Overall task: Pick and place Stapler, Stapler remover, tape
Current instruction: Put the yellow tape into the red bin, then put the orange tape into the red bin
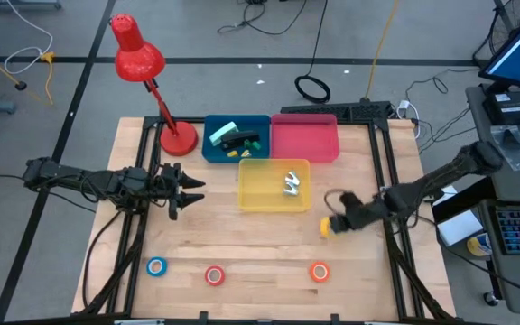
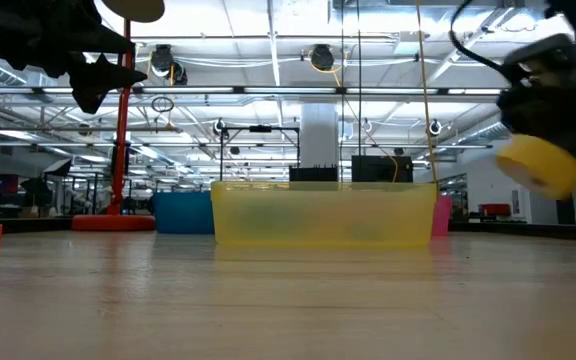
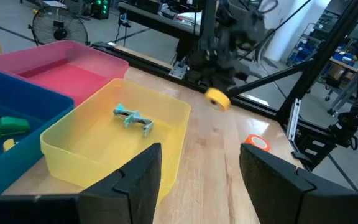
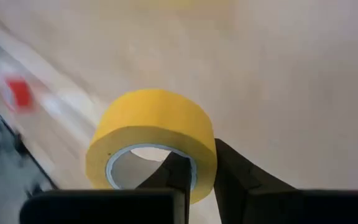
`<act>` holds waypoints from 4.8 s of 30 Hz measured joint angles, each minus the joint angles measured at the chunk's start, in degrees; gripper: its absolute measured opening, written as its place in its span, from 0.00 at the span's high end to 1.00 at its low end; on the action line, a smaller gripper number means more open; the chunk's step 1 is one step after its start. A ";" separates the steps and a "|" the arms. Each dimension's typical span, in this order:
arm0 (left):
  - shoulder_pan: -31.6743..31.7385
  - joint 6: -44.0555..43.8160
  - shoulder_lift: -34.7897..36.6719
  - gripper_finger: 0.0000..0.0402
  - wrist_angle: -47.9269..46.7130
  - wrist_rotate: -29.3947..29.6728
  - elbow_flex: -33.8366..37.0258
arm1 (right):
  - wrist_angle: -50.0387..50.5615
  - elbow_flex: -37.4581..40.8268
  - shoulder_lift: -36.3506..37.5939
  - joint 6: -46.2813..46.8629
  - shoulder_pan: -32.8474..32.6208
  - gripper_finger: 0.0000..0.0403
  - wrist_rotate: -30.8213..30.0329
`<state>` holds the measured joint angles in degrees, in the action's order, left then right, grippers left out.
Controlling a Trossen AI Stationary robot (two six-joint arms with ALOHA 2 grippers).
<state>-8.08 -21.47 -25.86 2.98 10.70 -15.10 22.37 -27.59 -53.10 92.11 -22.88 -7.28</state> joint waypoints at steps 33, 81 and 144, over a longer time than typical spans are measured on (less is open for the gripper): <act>8.41 2.58 -0.01 0.46 -1.60 0.28 -0.02 | 17.69 -41.39 -38.82 -72.35 65.54 0.92 4.17; 10.47 3.82 0.02 0.46 -1.57 -0.22 -0.02 | 33.52 -46.66 -42.46 -83.36 67.37 0.71 3.02; 5.24 4.52 -0.01 0.46 -2.12 -11.23 -0.02 | 30.37 -46.64 -40.69 -9.28 -8.04 0.74 16.45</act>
<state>-2.84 -16.95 -25.87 0.86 -0.54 -15.11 52.75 -74.24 -93.78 82.83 -30.92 9.17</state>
